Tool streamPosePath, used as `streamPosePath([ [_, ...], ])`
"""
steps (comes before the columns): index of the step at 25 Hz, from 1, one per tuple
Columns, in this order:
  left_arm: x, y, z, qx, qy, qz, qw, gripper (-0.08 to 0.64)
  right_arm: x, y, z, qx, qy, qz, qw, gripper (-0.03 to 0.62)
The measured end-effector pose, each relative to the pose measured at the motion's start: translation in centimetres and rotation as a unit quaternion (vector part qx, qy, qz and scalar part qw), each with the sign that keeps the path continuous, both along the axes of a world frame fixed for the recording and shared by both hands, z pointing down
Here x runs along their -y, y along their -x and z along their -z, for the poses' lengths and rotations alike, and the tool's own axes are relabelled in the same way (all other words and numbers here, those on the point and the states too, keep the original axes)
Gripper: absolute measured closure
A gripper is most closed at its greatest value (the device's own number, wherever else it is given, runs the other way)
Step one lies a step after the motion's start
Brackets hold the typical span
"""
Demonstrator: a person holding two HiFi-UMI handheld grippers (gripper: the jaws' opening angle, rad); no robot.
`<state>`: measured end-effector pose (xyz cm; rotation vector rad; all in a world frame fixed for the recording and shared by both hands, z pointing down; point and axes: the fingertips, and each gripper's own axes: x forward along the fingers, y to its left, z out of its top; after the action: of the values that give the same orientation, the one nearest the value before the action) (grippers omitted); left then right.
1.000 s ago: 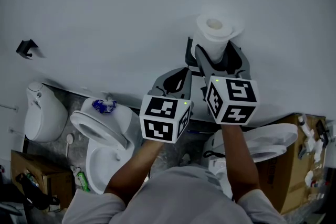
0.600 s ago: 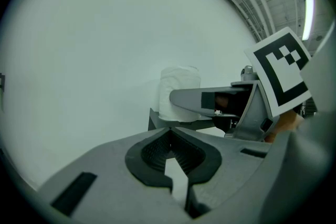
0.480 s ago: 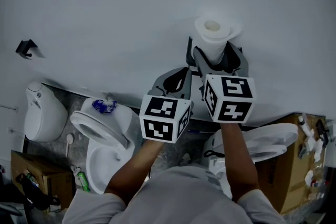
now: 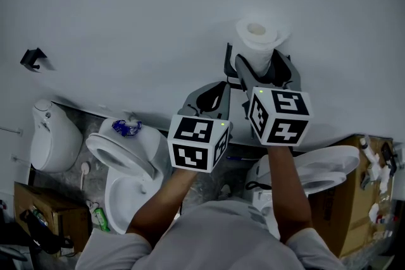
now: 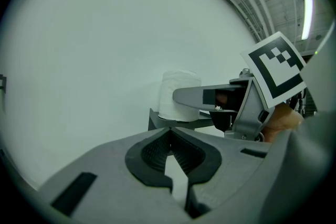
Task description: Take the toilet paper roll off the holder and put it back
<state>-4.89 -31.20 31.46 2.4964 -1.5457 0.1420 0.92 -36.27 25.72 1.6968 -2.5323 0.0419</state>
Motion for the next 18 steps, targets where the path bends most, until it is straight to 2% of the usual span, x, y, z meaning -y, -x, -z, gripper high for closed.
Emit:
streamPosePath([
  [18, -1.9, -0.4, 0.3, 0.0, -0.004, -0.014, 0.9999, 0.557, -2.2, -1.1, -0.7, 0.015, 0.009, -0.011, 1.0, 0.255],
])
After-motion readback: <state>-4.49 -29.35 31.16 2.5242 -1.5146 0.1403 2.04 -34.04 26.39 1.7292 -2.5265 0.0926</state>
